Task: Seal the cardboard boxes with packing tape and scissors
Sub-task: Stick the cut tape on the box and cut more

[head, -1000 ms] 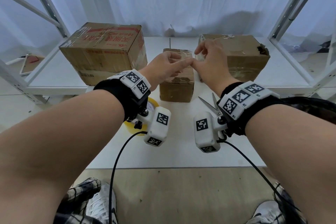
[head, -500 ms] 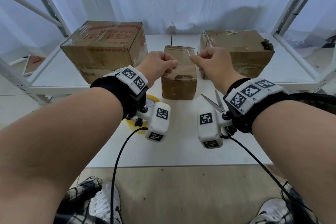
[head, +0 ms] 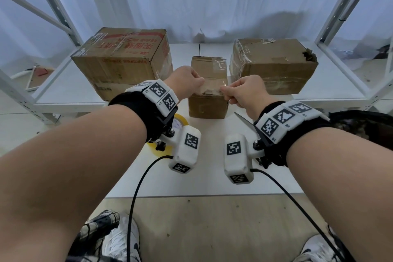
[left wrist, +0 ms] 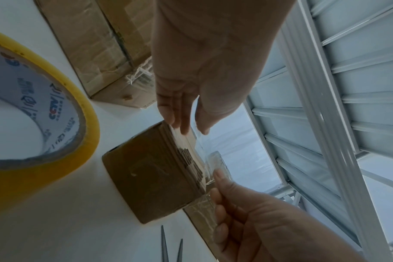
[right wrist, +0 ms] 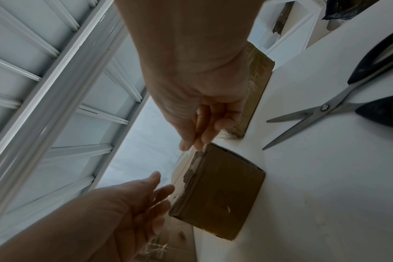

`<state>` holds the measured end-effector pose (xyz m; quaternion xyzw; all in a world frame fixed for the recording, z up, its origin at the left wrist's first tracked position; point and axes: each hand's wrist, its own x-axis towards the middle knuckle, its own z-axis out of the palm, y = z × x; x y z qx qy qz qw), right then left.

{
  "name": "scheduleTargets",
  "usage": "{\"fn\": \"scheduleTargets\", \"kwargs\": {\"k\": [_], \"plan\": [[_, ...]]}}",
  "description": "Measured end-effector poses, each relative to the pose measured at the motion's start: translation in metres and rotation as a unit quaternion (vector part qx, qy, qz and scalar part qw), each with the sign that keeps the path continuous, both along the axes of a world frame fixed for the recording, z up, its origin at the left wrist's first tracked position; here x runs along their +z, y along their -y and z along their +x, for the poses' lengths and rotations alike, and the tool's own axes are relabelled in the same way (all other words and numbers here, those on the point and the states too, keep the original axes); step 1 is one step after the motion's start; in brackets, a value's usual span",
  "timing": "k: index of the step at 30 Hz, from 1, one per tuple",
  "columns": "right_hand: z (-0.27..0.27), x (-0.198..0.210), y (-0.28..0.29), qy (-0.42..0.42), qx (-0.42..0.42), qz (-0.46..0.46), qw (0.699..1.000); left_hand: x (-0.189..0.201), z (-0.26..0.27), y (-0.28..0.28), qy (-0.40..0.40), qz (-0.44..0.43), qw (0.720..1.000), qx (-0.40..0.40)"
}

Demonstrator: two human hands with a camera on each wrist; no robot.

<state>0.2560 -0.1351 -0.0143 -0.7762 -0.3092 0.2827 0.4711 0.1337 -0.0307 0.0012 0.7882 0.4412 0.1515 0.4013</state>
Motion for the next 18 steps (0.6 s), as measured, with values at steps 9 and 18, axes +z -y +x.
{"fn": "scheduleTargets", "kwargs": {"k": [9, 18], "plan": [[0.003, 0.001, -0.003, 0.051, -0.009, -0.015, 0.999, -0.002, 0.0, -0.001, -0.021, 0.045, 0.999, -0.019], [0.009, -0.004, -0.008, 0.075, -0.002, -0.046, 0.996, -0.007, 0.016, -0.002, -0.137, 0.108, 0.985, -0.013]]}}
